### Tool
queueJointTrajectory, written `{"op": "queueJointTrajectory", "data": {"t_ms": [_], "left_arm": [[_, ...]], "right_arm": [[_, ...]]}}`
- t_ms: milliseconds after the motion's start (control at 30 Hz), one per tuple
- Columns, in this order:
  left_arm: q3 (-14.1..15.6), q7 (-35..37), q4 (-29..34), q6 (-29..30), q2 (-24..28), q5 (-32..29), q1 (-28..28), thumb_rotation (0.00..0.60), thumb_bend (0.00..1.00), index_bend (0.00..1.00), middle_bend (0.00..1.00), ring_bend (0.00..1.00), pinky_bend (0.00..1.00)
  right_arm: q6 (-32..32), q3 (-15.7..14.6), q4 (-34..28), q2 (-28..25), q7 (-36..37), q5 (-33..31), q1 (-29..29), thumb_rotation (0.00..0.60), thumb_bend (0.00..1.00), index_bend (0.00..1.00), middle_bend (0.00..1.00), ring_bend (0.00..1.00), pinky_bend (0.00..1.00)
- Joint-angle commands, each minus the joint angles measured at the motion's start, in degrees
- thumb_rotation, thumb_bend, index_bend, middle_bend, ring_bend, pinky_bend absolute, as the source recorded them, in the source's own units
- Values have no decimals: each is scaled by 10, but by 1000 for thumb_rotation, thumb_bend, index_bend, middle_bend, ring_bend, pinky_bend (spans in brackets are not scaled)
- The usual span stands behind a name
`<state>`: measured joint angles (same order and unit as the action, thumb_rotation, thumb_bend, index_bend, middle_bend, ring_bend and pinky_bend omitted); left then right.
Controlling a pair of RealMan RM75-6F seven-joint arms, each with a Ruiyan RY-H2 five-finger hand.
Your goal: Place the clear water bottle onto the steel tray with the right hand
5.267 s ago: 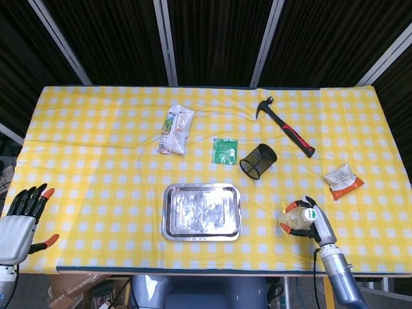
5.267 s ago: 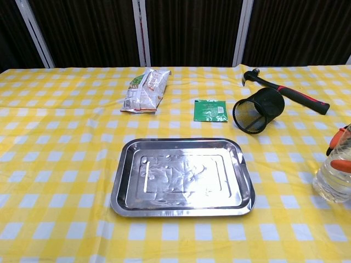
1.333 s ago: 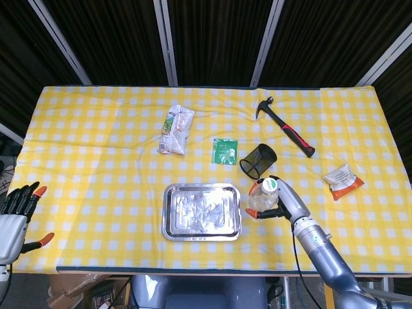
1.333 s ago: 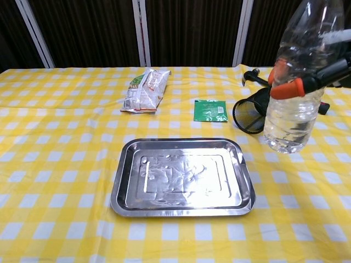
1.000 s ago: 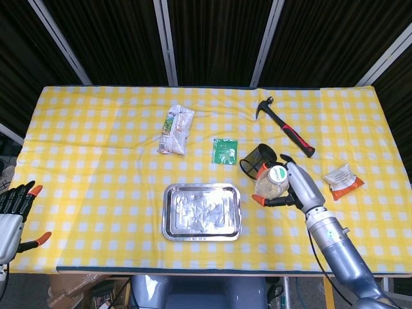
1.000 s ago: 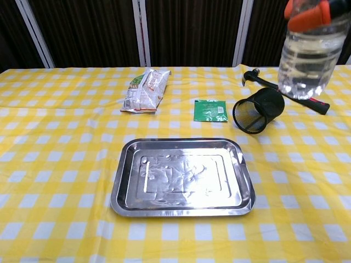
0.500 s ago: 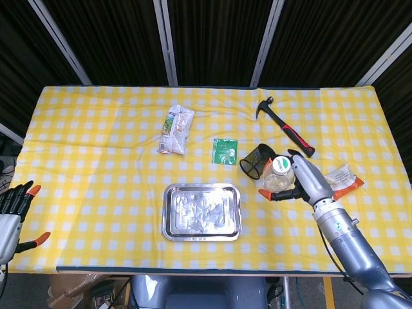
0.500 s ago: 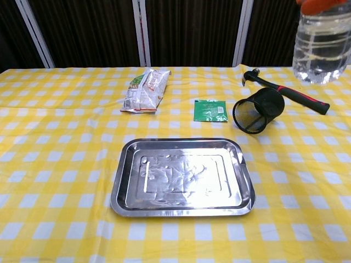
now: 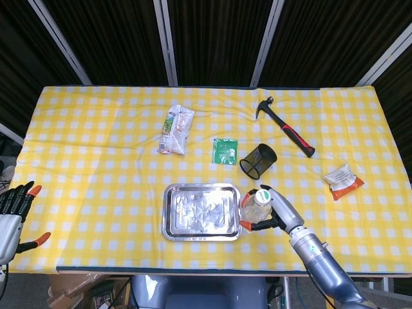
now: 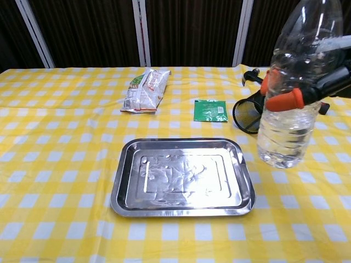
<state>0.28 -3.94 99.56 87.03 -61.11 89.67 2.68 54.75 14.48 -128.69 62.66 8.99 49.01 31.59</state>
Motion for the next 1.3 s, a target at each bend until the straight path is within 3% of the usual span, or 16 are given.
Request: {"op": "queueJointTrajectory", "data": {"t_ms": [33,200,400,567,833,1100,1300], "left_arm": [[0,-2,0,-1,-1,0,1,600,167,57,0,0,0],[1,-8,1,-7,-2,-3,2,600,167,57,0,0,0],[0,-9,2,-10,-2,-7,3,600,167,57,0,0,0],[-1,0,0,-9,2,-9,3,600,167,57,0,0,0],[-1,3,-2,-9,3,-8,2,600,167,57,0,0,0],[2,-20,4,-12,-5,-7,3,600,167,57,0,0,0],[1,-30,5,-15,-8,-10,4,600,167,57,0,0,0]], "right_arm": [[32,-11,41,77,30,75,-22,592,1000,1000,954,579,17],[53,-4,59,157,20,93,-5,592,1000,1000,954,578,11],[69,-2,78,259,-42,77,34,592,1000,1000,954,578,11],[86,-5,96,298,-80,51,47,592,1000,1000,954,579,11],[104,-14,101,211,-49,66,-1,591,1000,1000,954,578,11],[65,-37,125,55,79,118,-75,593,1000,1000,954,578,11],[44,-46,150,-9,180,181,-108,593,1000,1000,954,577,11]]}}
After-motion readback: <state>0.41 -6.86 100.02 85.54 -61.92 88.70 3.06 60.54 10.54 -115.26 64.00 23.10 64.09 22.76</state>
